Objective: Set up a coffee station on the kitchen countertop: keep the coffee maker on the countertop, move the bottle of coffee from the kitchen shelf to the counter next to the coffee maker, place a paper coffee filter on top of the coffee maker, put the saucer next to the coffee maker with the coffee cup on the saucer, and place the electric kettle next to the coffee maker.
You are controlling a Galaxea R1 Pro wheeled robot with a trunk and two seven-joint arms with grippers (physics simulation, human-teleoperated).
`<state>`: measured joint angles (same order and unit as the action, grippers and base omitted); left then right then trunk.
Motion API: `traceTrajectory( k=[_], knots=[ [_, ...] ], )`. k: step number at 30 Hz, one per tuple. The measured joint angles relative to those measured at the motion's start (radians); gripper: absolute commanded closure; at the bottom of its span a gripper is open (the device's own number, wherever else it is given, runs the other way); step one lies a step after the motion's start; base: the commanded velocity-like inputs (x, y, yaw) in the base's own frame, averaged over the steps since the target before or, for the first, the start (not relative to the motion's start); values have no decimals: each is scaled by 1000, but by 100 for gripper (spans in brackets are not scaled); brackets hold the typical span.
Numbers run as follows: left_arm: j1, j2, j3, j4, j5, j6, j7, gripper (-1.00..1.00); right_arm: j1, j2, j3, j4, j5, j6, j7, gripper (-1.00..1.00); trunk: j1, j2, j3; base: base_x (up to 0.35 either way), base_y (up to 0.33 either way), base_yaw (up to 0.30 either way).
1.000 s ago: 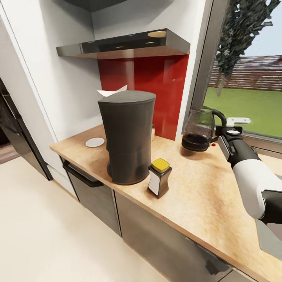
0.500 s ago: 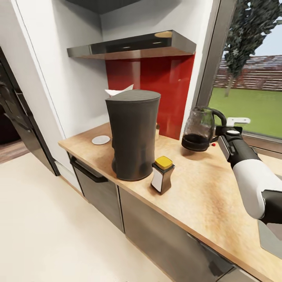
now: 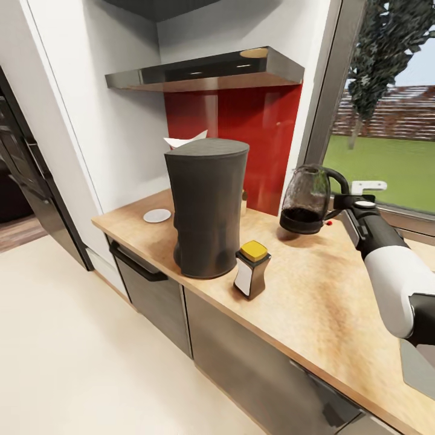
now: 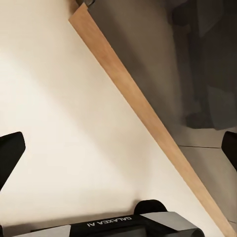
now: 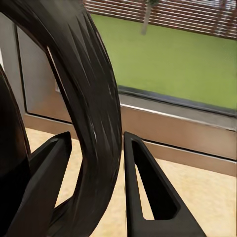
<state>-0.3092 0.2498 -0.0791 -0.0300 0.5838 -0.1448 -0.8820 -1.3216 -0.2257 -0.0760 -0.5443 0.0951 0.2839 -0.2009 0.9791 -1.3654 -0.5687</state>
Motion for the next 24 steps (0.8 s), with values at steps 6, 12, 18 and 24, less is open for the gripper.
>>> traceTrajectory(
  k=[6, 12, 18, 24],
  knots=[
    [0, 0, 0, 0, 0, 0, 0, -100, 0, -2, 0, -1, -1, 0, 3, 100, 0, 0, 0, -134, -70, 0],
    [0, 0, 0, 0, 0, 0, 0, -100, 0, -2, 0, -1, -1, 0, 3, 100, 0, 0, 0, -20, -11, 0],
    [0, 0, 0, 0, 0, 0, 0, -100, 0, -2, 0, -1, -1, 0, 3, 100, 0, 0, 0, -4, -12, 0],
    [0, 0, -1, -1, 0, 0, 0, -100, 0, -1, 0, -1, -1, 0, 3, 100, 0, 0, 0, -1, -50, 116]
  ],
)
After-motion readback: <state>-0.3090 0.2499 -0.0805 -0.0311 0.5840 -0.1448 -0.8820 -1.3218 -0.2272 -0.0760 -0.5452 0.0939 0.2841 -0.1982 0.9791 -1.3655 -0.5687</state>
